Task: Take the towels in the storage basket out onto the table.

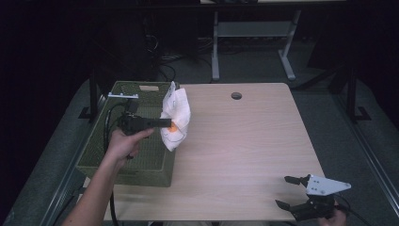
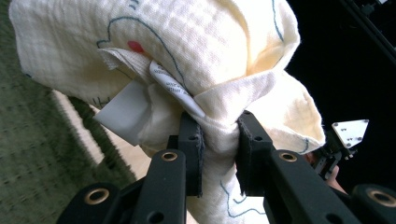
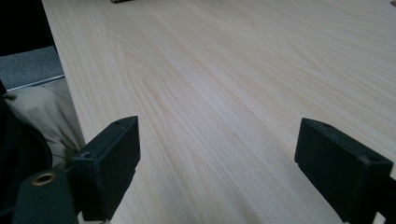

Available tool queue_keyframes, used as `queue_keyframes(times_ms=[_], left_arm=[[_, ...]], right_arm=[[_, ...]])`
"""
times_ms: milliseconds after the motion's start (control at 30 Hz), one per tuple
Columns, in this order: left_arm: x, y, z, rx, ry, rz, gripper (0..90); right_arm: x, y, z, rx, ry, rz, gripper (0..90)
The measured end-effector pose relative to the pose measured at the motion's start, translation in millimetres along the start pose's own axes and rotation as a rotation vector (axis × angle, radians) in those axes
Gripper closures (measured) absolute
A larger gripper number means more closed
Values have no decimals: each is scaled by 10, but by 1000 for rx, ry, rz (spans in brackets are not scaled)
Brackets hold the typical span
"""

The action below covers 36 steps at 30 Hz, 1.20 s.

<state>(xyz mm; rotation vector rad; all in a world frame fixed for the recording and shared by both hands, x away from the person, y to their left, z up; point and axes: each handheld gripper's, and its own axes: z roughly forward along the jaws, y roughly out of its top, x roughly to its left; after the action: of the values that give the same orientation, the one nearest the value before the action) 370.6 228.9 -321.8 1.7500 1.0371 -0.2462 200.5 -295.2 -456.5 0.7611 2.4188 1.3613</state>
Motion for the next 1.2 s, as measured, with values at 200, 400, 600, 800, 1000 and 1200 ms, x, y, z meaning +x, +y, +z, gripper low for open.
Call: queue_keyframes(times_ms=[200, 400, 600, 800, 1000, 1200], left_arm=[[-67, 41, 146, 19, -14, 18, 750], [-148, 76, 308, 37, -31, 37, 749], [-222, 112, 547, 67, -49, 50, 750], [-299, 132, 786, 98, -77, 65, 750], [-326, 130, 964, 112, -83, 70, 750], [-376, 138, 1129, 134, -96, 79, 750]], right_arm=[[-1, -1, -10, -1, -1, 2, 138], [-2, 5, -8, -8, -1, -7, 138], [-6, 15, -3, -15, 1, -4, 138], [-9, 11, -10, -25, 7, 2, 138], [-10, 13, -24, -33, 11, 5, 138], [-14, 16, -30, -37, 12, 7, 138]])
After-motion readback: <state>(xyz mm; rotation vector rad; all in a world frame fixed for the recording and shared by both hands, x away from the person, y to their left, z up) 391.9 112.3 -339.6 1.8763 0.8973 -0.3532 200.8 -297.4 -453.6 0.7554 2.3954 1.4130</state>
